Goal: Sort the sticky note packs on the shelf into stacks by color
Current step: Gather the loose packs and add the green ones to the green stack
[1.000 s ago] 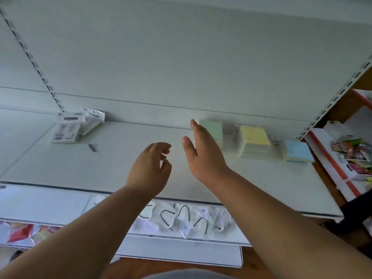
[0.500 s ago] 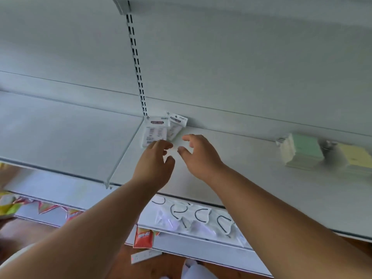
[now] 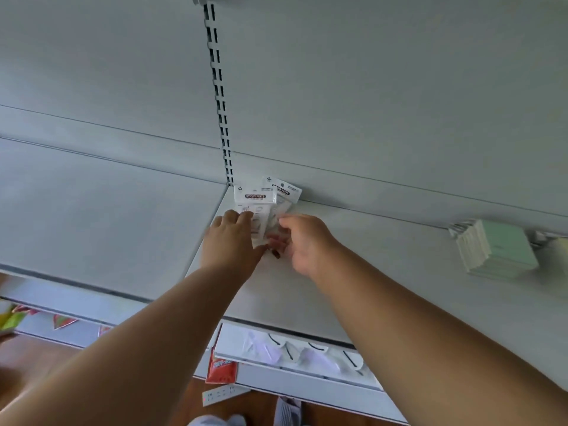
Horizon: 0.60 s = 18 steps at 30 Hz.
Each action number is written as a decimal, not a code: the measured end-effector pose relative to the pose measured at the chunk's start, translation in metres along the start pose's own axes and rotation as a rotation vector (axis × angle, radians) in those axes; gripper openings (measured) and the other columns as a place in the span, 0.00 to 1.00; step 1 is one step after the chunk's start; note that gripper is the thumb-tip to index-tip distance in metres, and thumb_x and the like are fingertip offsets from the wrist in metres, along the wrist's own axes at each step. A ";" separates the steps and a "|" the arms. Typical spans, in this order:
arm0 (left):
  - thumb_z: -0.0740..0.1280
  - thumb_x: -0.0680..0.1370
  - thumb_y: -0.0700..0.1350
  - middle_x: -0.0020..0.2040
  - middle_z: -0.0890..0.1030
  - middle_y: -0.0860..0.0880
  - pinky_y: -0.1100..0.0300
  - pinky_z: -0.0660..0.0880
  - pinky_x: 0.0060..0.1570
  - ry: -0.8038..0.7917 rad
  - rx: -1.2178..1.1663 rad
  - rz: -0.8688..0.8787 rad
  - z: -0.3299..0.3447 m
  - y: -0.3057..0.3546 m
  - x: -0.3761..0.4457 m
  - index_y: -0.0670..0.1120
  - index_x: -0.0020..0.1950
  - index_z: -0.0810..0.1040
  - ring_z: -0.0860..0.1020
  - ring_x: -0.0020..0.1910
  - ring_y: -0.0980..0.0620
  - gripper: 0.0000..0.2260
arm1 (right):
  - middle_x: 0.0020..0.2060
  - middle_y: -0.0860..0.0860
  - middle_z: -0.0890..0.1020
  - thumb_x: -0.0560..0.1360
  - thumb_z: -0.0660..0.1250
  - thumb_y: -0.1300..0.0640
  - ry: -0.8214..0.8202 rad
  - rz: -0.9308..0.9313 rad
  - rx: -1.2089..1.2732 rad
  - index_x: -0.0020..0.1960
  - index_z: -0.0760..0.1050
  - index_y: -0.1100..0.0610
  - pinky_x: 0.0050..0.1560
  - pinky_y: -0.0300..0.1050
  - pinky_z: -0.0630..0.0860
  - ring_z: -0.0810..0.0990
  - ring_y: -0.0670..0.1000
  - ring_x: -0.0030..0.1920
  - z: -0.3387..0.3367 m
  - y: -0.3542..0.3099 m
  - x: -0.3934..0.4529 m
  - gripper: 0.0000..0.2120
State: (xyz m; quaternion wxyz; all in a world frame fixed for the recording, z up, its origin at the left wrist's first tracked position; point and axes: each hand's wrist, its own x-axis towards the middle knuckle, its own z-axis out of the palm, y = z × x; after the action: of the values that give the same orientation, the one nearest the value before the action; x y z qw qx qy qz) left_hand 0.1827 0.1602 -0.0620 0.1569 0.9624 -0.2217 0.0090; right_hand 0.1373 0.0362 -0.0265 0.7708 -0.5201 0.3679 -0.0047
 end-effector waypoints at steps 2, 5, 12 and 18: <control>0.69 0.74 0.48 0.58 0.77 0.46 0.54 0.73 0.52 0.046 -0.186 -0.025 -0.012 -0.005 -0.005 0.49 0.64 0.75 0.76 0.56 0.44 0.18 | 0.36 0.56 0.82 0.78 0.56 0.68 0.021 0.013 0.117 0.51 0.74 0.61 0.33 0.45 0.75 0.82 0.53 0.32 0.003 -0.001 -0.008 0.09; 0.64 0.75 0.41 0.45 0.80 0.50 0.58 0.73 0.42 0.140 -0.540 -0.253 -0.031 -0.008 -0.012 0.46 0.57 0.77 0.79 0.43 0.47 0.11 | 0.45 0.56 0.80 0.78 0.58 0.67 0.054 -0.072 0.098 0.56 0.73 0.60 0.35 0.46 0.75 0.82 0.54 0.37 0.008 0.001 -0.019 0.10; 0.61 0.76 0.28 0.48 0.83 0.36 0.48 0.81 0.48 -0.225 -1.765 -0.457 -0.047 0.023 -0.049 0.38 0.51 0.76 0.84 0.46 0.40 0.09 | 0.44 0.56 0.83 0.75 0.67 0.59 0.230 -0.359 -0.234 0.49 0.79 0.57 0.36 0.44 0.76 0.81 0.53 0.41 -0.003 0.033 -0.055 0.04; 0.68 0.73 0.34 0.43 0.83 0.43 0.54 0.81 0.42 -0.395 -1.314 -0.194 -0.035 0.078 -0.063 0.43 0.48 0.79 0.82 0.43 0.46 0.07 | 0.39 0.58 0.81 0.75 0.69 0.57 0.493 -0.462 -0.370 0.43 0.77 0.59 0.36 0.48 0.80 0.78 0.52 0.34 -0.080 0.031 -0.110 0.05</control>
State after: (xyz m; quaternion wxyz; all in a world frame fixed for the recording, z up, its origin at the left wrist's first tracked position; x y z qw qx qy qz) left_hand 0.0937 0.1311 -0.0111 0.6642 0.6668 -0.1186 -0.3165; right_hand -0.0006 0.0296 -0.0043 0.5312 -0.7028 0.4099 -0.2365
